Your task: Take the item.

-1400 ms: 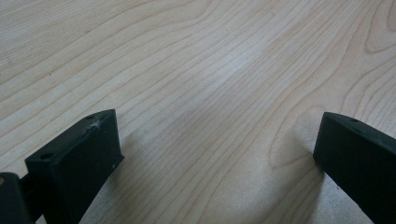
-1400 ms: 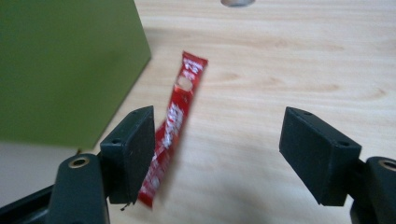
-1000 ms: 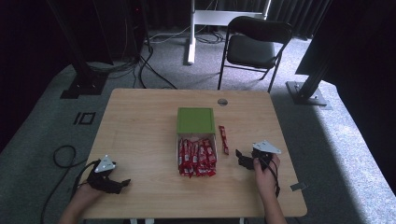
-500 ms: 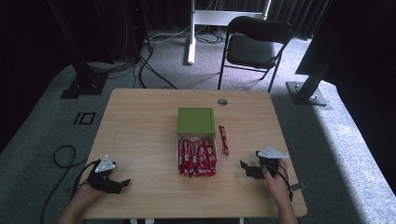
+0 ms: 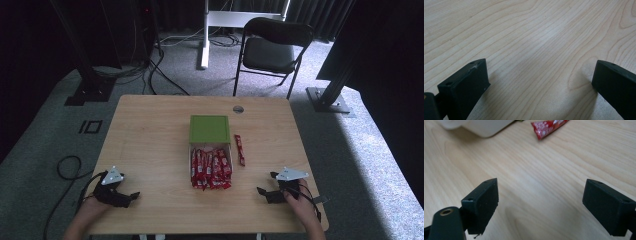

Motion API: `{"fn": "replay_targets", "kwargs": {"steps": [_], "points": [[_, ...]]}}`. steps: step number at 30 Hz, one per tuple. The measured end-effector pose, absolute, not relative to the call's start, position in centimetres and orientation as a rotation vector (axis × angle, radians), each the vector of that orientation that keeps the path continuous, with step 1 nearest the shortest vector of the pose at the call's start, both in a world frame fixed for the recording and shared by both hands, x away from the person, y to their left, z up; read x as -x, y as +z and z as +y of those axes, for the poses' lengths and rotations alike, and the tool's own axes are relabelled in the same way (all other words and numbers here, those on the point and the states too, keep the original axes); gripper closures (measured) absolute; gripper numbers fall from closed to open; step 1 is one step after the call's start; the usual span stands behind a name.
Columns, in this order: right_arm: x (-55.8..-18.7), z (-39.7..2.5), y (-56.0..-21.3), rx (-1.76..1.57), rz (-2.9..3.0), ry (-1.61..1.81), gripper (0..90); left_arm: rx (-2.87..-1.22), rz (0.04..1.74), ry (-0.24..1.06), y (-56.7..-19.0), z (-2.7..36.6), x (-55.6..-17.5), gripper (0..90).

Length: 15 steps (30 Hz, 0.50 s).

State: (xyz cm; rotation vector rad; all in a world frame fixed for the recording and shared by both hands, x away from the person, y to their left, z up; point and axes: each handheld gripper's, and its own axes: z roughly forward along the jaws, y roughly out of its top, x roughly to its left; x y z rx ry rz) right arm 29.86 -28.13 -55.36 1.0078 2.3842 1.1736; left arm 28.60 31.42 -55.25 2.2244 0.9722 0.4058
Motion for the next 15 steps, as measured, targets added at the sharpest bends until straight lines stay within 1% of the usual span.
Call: {"fn": "replay_targets", "kwargs": {"steps": [10, 15], "points": [[-28.6, -28.9, -55.6, -0.889, 2.486, 1.171, 12.0, -2.225, 0.972, 0.406, -55.2, 31.4, -28.6, 1.6], [-28.3, -29.0, -55.8, -0.853, 2.532, 1.097, 12.0, -2.223, 0.972, 0.406, -55.3, 31.4, -28.6, 1.6]]}}
